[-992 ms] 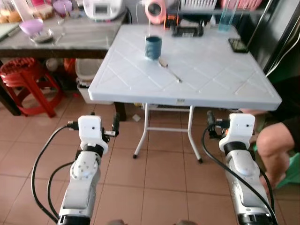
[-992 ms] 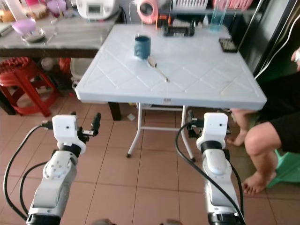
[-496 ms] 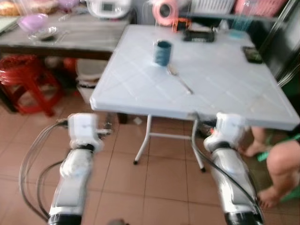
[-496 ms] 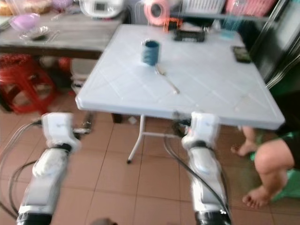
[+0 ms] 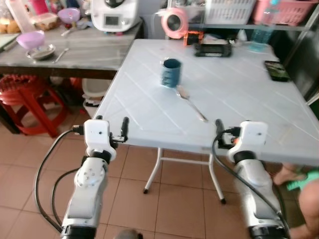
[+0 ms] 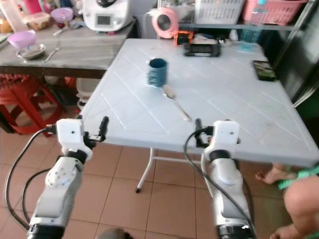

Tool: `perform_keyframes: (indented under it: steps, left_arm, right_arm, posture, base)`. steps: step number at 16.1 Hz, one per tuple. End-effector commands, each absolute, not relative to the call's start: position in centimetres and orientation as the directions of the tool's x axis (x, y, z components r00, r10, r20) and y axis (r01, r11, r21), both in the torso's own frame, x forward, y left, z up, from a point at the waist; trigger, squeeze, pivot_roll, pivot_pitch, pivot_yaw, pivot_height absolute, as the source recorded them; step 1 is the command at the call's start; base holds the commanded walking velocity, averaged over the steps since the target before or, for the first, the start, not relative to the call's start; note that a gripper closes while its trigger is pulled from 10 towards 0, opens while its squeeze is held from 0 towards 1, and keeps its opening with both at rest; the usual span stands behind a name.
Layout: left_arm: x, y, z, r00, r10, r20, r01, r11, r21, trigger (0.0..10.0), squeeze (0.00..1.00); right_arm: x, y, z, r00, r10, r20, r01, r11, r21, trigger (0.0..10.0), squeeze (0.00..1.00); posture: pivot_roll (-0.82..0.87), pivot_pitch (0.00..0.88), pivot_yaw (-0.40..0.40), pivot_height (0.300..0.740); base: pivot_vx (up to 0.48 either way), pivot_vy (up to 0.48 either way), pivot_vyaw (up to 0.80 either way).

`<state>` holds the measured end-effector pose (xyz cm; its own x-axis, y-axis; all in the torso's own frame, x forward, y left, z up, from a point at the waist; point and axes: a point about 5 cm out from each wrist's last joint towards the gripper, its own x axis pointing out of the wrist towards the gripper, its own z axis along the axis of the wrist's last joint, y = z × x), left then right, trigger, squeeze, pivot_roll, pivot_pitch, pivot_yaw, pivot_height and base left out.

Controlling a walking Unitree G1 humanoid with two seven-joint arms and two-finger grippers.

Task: Setting the table

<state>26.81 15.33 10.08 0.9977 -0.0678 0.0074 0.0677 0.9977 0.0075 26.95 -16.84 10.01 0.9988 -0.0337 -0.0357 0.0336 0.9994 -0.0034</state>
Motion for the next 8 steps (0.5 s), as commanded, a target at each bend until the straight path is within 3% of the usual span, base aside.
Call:
perform_keyframes:
  steps: [1,4,8]
  left_arm:
    - [27.09,15.17,10.39,0.997,-0.074,0.015,0.074,0.997,0.011,10.0,0.0]
    - [27.08,15.18,10.32,0.998,-0.066,0.011,0.066,0.998,0.013,10.0,0.0]
    - [26.92,15.62,10.03,0.999,-0.053,-0.004,0.053,0.998,0.025,10.0,0.0]
  right_arm:
    - [26.95,-17.05,10.26,0.999,-0.027,-0.028,0.027,1.0,-0.014,10.0,0.0]
    - [27.11,-16.98,10.24,1.0,-0.013,-0.029,0.012,1.0,-0.023,10.0,0.0]
    - [27.47,-16.86,10.56,1.0,0.01,-0.021,-0.011,0.999,-0.038,10.0,0.0]
  posture:
    - [-0.01,0.0,0.026,0.74]
    - [-0.01,0.0,0.026,0.74]
    - [-0.02,0.0,0.036,0.74]
  base:
    - [0.394,0.0,0.0]
    - [0.387,0.0,0.0]
    - [0.0,0.0,0.0]
